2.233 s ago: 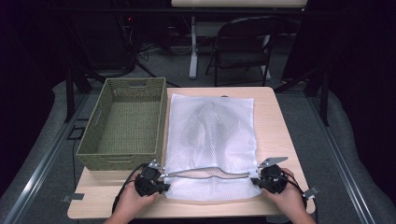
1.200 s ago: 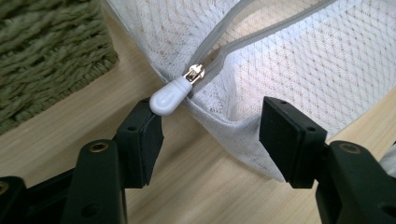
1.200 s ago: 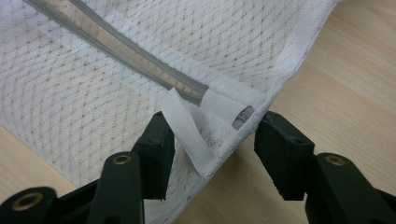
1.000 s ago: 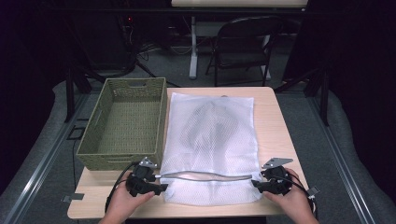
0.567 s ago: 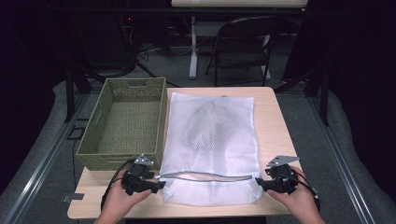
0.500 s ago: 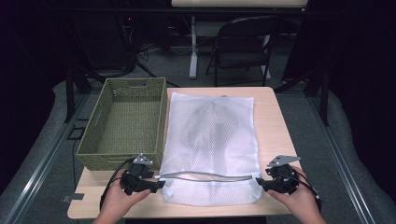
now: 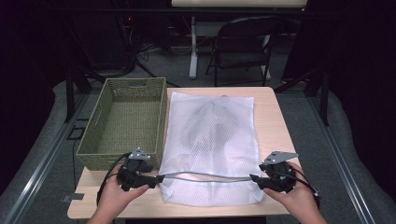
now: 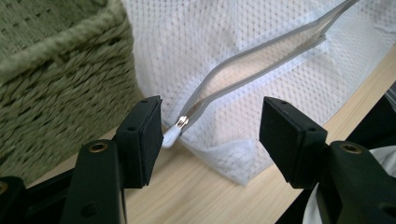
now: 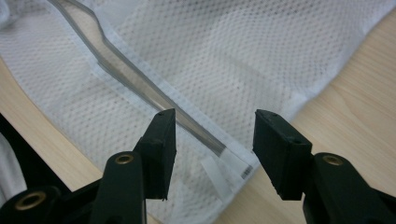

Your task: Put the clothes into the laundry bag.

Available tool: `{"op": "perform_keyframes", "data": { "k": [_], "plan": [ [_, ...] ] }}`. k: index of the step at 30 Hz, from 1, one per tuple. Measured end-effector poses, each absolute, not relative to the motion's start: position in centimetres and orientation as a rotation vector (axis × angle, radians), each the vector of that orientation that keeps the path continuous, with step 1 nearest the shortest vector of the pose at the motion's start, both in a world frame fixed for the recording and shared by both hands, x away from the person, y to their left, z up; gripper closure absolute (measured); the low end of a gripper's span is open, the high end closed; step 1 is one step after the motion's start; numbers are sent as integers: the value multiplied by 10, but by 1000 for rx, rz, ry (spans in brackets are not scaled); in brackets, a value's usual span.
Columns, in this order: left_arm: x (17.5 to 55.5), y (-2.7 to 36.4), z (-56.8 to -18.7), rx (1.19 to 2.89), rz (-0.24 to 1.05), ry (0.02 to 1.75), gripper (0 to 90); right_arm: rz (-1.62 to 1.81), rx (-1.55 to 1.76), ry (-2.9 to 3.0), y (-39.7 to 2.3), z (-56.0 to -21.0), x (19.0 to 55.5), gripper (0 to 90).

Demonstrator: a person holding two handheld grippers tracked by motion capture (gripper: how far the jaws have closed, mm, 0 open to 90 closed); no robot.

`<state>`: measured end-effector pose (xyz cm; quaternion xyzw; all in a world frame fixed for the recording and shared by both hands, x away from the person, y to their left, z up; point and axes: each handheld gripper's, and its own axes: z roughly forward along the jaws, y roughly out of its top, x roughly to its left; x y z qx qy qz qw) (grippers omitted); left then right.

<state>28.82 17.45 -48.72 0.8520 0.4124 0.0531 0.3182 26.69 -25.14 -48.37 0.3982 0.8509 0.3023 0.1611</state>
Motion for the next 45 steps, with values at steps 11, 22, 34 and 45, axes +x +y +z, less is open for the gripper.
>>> {"op": "perform_keyframes", "data": {
  "k": [11,22,34,45],
  "plan": [
    [294,158,-482,2239,142,1038,402,937,1044,2473,-218,-479,271,605],
    [299,139,-491,2234,121,1000,425,978,970,2528,-186,-497,273,711],
    [291,122,-515,2279,130,947,434,1001,925,2589,-173,-521,267,783],
    [288,123,-526,2291,142,930,448,1057,927,2588,-173,-530,264,795]
  ]
}}
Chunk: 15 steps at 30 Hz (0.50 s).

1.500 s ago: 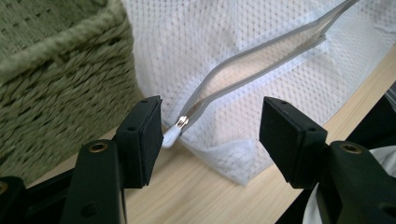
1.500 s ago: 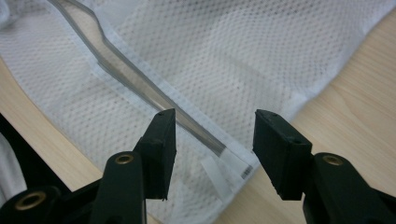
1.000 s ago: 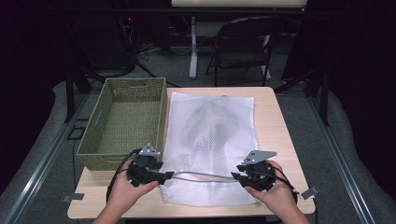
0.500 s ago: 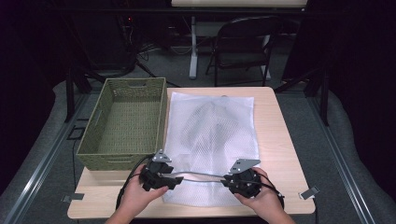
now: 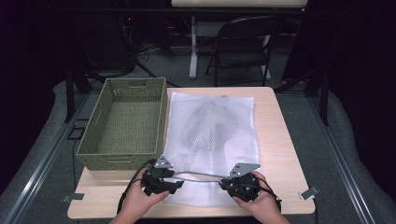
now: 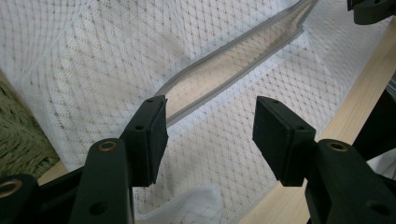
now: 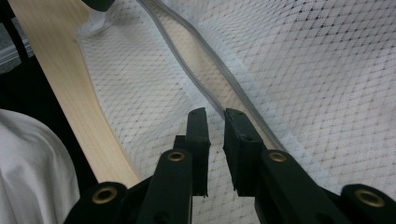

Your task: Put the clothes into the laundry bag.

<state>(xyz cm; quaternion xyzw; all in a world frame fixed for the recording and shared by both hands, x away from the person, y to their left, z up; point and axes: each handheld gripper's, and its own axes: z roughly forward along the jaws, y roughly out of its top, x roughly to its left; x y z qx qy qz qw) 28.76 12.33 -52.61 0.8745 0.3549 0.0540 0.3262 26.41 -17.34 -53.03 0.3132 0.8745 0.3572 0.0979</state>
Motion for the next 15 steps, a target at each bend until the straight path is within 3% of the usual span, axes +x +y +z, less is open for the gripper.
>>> {"op": "perform_keyframes", "data": {
  "k": [15],
  "plan": [
    [288,122,-539,2305,129,936,446,1045,887,2631,-166,-546,262,762]
  ]
}}
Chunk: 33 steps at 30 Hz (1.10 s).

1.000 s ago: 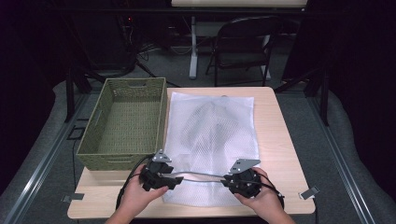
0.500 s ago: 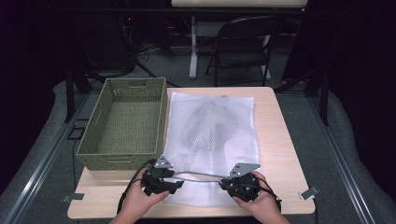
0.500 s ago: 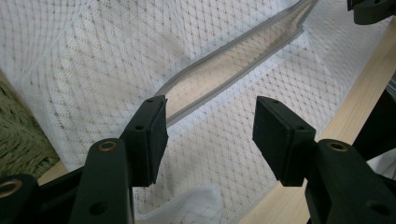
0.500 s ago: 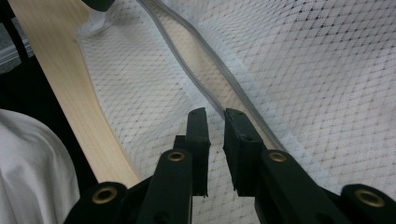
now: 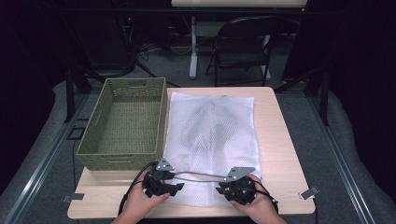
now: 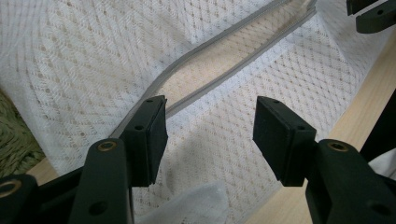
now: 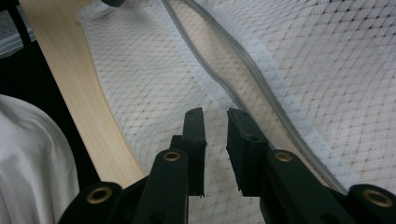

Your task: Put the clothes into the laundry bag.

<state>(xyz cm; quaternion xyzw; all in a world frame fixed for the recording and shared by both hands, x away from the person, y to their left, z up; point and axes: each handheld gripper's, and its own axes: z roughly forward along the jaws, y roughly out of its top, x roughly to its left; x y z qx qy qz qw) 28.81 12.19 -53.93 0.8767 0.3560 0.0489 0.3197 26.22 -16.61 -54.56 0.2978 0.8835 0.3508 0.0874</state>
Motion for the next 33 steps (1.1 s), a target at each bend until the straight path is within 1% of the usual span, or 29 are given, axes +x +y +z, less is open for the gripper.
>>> {"op": "perform_keyframes", "data": {
  "k": [15,33],
  "plan": [
    [288,117,-545,2334,114,929,443,1027,841,2659,-159,-551,260,755],
    [289,115,-548,2345,101,926,441,1044,862,2664,-161,-555,263,735]
  ]
}}
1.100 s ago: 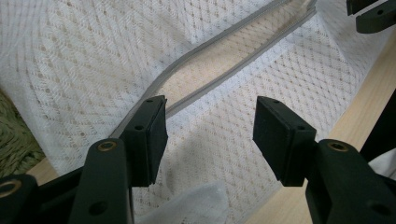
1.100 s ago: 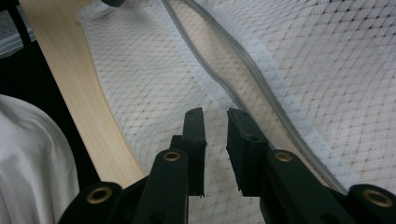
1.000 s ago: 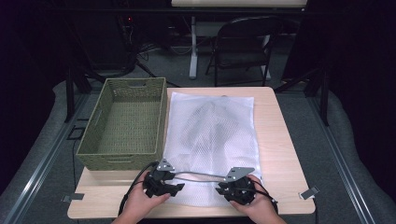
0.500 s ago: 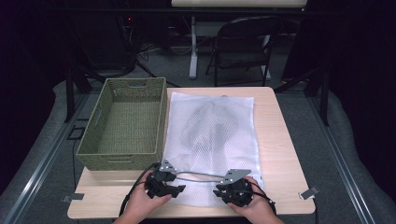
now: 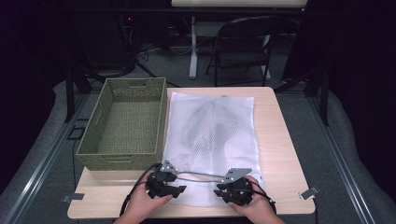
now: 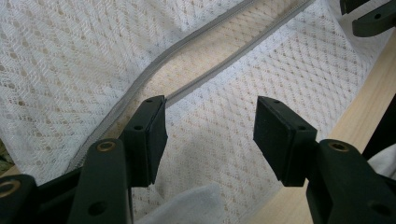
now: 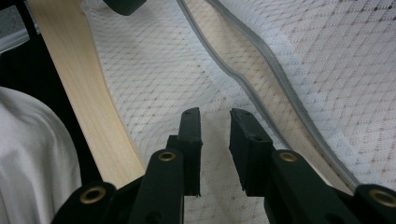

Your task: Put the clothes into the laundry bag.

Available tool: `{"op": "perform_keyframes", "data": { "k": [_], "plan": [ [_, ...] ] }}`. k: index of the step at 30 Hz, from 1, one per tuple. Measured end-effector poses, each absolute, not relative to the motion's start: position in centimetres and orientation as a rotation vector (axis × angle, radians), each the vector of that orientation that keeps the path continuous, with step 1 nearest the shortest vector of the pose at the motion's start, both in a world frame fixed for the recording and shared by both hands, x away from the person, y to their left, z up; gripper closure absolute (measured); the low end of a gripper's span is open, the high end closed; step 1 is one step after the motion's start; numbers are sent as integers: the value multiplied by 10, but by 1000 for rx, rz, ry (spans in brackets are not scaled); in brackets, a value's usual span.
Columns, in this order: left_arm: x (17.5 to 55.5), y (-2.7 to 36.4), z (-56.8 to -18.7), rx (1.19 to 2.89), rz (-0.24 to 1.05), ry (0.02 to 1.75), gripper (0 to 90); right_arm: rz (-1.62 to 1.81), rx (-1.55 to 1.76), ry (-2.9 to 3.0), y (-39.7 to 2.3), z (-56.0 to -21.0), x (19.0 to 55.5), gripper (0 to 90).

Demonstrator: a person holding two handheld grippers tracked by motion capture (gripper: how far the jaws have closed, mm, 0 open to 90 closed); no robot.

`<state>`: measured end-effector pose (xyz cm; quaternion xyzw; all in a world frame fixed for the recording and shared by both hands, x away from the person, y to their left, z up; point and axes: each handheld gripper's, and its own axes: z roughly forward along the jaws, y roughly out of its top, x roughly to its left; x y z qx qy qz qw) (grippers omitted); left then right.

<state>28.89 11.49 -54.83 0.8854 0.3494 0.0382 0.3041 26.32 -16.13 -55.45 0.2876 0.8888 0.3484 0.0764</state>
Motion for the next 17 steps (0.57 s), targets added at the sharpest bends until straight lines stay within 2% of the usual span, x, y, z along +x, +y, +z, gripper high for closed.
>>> {"op": "perform_keyframes", "data": {
  "k": [17],
  "plan": [
    [291,115,-549,2338,106,933,438,1047,863,2667,-163,-556,264,706]
  ]
}}
